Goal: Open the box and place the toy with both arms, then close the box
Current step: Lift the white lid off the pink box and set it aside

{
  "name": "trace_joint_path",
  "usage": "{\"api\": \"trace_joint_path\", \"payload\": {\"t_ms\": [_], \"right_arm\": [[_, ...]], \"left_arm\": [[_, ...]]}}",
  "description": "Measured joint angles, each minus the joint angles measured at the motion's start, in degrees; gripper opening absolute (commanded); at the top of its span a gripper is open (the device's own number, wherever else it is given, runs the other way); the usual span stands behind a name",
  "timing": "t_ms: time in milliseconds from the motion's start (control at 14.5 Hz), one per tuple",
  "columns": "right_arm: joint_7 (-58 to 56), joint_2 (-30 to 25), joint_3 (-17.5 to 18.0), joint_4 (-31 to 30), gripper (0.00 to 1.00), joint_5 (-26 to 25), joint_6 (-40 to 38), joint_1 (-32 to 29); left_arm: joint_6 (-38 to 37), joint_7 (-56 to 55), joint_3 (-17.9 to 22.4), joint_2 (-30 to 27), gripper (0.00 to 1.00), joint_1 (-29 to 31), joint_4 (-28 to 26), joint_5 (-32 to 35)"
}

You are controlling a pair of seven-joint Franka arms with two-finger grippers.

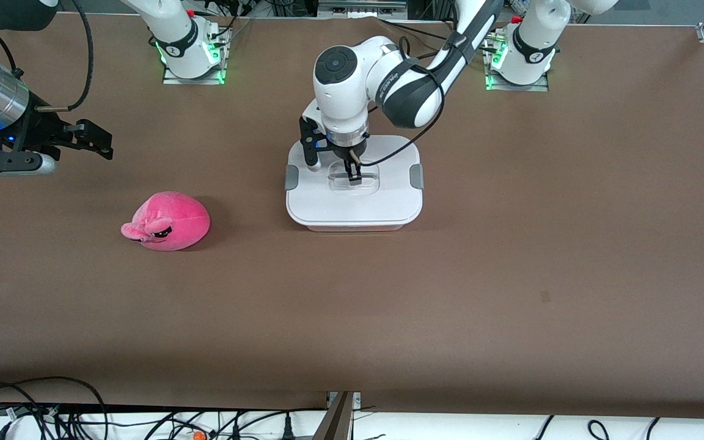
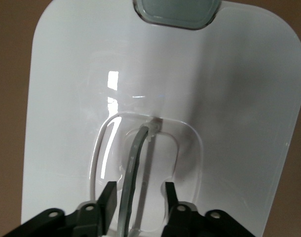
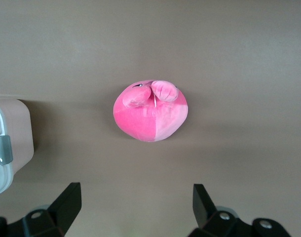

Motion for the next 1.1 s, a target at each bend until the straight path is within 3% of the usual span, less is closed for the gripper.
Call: {"api": "trace_joint_path", "payload": {"t_ms": [69,138,551,1102], "right_arm": [[0.00,0.00,0.00,0.00,1.00,0.00,0.00,0.00],[0.00,0.00,0.00,0.00,1.00,0.00,0.00,0.00],[0.00,0.05,0.00,0.00,1.00,0.00,0.00,0.00],[0.00,0.08,0.00,0.00,1.00,-0.02,0.01,-0.01]], "left_arm": [[0.00,0.01,0.11,-0.02,0.22,0.00,0.01,0.14],[0.00,0.02,0.23,-0.03,0.00,0.00,0.02,0.16],[-5.41,-4.48,0.17,-0.81,0.00,-0.43,1.97,0.17],[-19.11,-4.61,1.26,-4.10,0.00,2.13,7.97,0.14]]}}
